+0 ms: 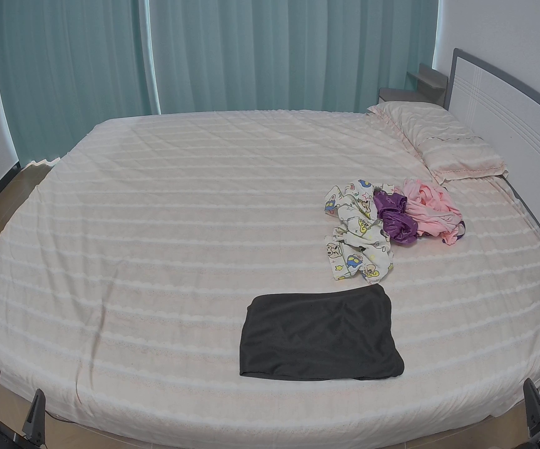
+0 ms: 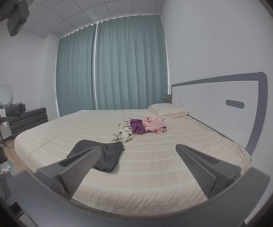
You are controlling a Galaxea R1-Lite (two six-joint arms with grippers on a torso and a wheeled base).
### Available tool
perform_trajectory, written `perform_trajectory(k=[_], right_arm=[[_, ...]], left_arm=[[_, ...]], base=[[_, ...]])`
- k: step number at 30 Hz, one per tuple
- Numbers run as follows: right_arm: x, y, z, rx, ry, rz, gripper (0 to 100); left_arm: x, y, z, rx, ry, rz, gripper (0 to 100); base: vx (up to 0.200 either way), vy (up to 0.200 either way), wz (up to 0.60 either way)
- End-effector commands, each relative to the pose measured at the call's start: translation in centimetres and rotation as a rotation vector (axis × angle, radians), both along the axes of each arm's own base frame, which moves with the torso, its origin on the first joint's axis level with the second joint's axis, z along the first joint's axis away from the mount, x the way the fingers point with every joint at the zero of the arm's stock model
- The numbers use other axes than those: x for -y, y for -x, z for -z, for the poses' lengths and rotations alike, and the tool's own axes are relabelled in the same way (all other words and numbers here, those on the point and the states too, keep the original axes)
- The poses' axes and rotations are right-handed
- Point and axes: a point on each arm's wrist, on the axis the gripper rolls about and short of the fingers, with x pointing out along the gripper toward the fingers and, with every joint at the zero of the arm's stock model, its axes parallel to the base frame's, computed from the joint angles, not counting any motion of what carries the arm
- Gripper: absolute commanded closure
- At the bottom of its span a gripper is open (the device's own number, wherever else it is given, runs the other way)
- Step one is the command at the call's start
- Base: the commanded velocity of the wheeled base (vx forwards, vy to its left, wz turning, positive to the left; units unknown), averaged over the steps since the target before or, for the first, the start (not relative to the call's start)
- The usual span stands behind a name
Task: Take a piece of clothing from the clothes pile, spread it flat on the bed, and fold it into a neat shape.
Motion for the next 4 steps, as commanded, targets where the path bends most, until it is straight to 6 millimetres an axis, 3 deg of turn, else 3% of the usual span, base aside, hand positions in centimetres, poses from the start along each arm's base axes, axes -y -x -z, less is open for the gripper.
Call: perform_trajectory(k=[1,4], right_arm=[[0.00,0.07,0.18,0.010,-0.001,-0.001,0],[0.00,0.07,0.18,0.010,-0.001,0.001,0]], left_arm=[[0.00,-0.01,0.48,-0.003,-0.002,0.000,0],[0.00,-0.01,0.48,-0.003,-0.002,0.000,0]], base=[[0.000,0.000,0.00],[0.000,0.000,0.00]])
